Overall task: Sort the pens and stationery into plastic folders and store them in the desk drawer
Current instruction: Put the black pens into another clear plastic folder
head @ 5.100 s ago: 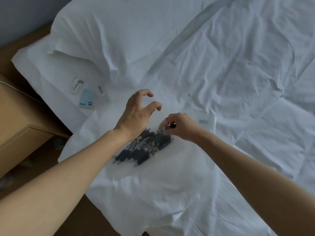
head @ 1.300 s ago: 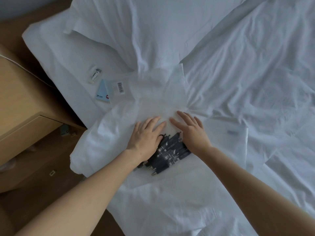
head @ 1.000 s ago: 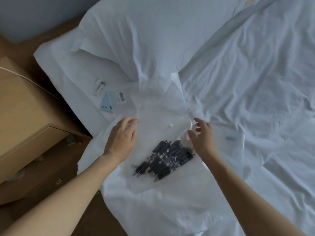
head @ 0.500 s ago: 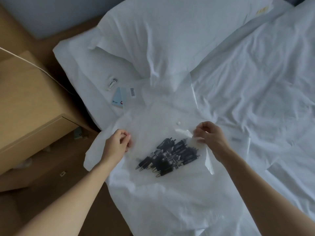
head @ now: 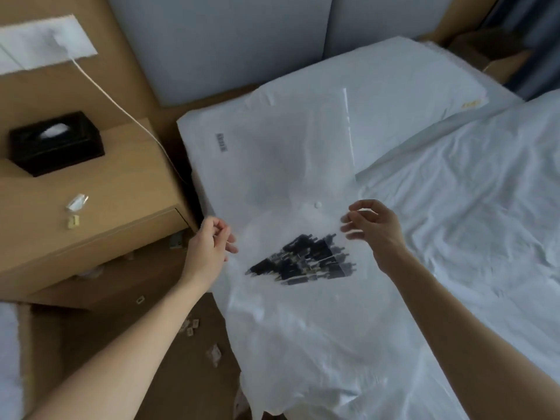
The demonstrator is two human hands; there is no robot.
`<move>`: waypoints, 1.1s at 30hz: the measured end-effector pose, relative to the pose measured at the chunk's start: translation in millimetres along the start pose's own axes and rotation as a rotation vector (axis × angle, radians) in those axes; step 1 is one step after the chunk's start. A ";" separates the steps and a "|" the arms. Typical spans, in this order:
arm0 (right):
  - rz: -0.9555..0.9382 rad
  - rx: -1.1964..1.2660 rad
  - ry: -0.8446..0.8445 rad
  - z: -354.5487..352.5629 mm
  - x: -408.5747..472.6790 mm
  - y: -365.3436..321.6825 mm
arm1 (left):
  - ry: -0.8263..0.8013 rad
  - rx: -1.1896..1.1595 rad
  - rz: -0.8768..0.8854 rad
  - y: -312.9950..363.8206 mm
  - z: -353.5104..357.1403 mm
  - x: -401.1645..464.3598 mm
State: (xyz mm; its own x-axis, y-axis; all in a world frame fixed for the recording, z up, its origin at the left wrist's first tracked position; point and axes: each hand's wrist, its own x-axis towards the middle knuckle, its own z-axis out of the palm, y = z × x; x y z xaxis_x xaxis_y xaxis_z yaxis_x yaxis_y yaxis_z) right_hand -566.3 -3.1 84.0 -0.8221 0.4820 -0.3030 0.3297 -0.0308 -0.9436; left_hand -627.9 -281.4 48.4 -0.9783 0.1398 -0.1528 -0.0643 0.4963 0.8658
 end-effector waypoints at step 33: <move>-0.350 -0.130 -1.130 590.6 -482.1 -115.5 | 1.276 -0.151 -0.279 -185.5 -545.0 -485.7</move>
State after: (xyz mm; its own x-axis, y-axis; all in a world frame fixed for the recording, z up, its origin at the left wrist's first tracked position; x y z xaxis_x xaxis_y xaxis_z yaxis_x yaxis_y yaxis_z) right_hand -482.1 -749.1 260.1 -0.7986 -0.6006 -0.0391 -0.0035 0.0696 -0.9976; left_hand -248.1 -908.3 221.8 -0.4204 -0.8950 0.1489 -0.2331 0.2652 0.9356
